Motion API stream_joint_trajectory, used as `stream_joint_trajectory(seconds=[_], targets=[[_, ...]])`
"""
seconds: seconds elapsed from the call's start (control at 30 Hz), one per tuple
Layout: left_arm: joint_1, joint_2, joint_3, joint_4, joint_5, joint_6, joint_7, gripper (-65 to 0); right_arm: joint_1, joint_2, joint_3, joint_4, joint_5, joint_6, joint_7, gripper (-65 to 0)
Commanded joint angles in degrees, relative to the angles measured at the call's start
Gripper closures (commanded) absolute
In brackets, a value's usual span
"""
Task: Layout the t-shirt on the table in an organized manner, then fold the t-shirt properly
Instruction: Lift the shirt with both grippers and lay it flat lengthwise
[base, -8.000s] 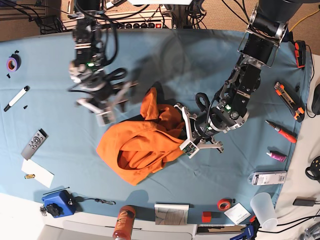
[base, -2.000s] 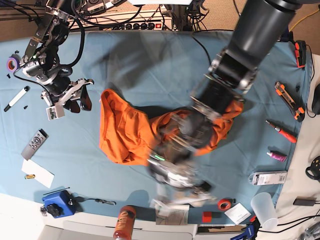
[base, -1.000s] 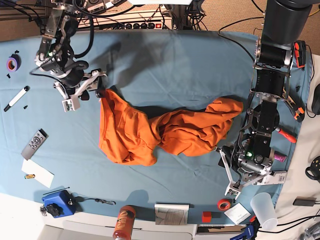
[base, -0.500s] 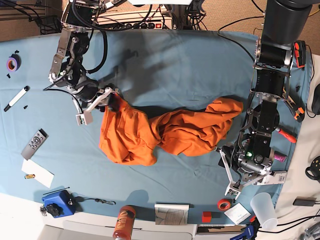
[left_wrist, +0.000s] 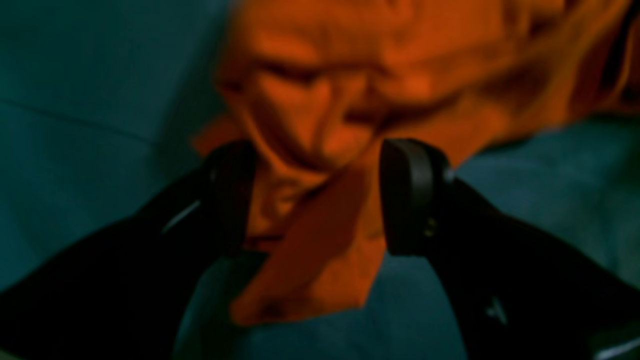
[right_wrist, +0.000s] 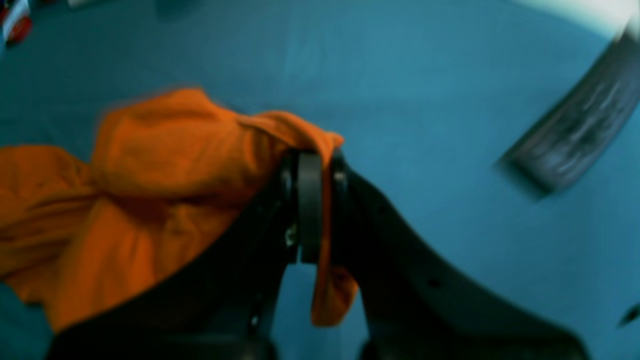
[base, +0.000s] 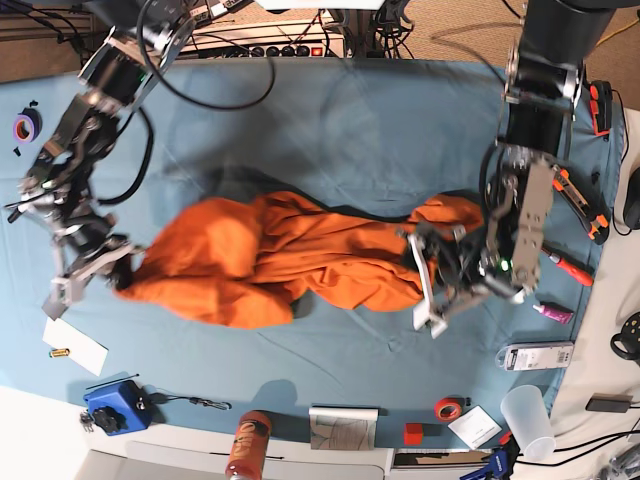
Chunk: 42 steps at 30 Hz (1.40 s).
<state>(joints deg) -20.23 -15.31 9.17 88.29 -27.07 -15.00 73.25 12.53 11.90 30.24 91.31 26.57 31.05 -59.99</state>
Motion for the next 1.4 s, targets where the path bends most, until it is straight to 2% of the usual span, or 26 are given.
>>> stream_joint_trajectory(seconds=[0.0, 0.1, 0.2, 0.37, 0.53, 0.7, 0.73, 0.77, 0.8, 0.87, 0.9, 1.0, 1.17, 1.37], targets=[[-0.35, -0.26, -0.35, 2.1, -0.44, -0.15, -0.61, -38.6, 1.84, 1.99, 0.55, 0.94, 0.37, -0.22, 1.07, 0.0], [3.15, -0.28, -0.35, 5.22, -0.42, -0.26, -0.7, -38.6, 2.97, 4.63, 0.61, 0.94, 0.39, -0.63, 1.18, 0.0], [5.68, -0.28, -0.35, 8.24, 0.17, -1.14, -0.81, -38.6, 3.02, 5.77, 0.61, 0.94, -0.87, -1.05, 1.38, 0.0], [9.25, -0.42, -0.35, 10.8, 2.25, -1.18, -0.85, -38.6, 2.97, 6.03, 0.61, 0.94, -2.4, -1.07, 1.44, 0.0], [13.38, -0.44, -0.35, 10.99, 7.08, -1.16, -0.2, -38.6, 3.04, 6.05, 0.63, 0.94, -2.69, -1.07, 2.78, 0.0], [14.71, -0.42, -0.35, 11.06, 7.58, -1.11, -2.25, -38.5, 3.17, 6.05, 0.61, 0.94, -3.67, -1.07, 2.95, 0.0], [14.71, -0.42, -0.35, 11.06, 7.61, -1.11, -3.13, -37.4, 3.15, 6.05, 0.61, 0.94, -3.67, -1.07, 2.75, 0.0], [14.64, -0.42, -0.35, 11.06, 7.63, -1.11, -3.63, -33.6, 3.15, 6.05, 0.61, 0.94, -3.69, -1.07, 2.75, 0.0], [14.49, -0.42, -0.35, 11.06, 8.0, -1.14, -4.2, -26.7, 3.17, 6.08, 0.61, 0.94, -3.69, -1.07, 2.86, 0.0], [13.99, -0.44, -0.35, 11.06, 9.97, -1.18, -6.03, -6.6, 3.39, 6.05, 0.63, 0.94, -3.69, -1.05, 3.54, 0.0], [13.57, -0.44, -0.35, 11.06, 11.41, -1.18, -7.32, 0.0, 3.58, 6.08, 0.61, 0.94, -3.72, -1.07, 3.8, 0.0], [11.32, -0.44, -0.35, 11.06, 15.89, -1.16, -11.67, 0.0, 4.87, 6.1, 0.61, 0.94, -3.74, -1.05, 4.87, 0.0], [2.95, -0.68, -0.37, 11.06, 21.77, -0.68, -13.88, 0.0, 9.64, 6.05, 0.57, 0.83, -3.72, -1.07, 6.12, 0.0], [-9.94, -1.88, -0.35, 10.86, 22.4, 2.51, -18.36, 0.0, 17.42, 6.05, 0.46, 0.72, -5.9, -1.33, 7.54, 0.0]])
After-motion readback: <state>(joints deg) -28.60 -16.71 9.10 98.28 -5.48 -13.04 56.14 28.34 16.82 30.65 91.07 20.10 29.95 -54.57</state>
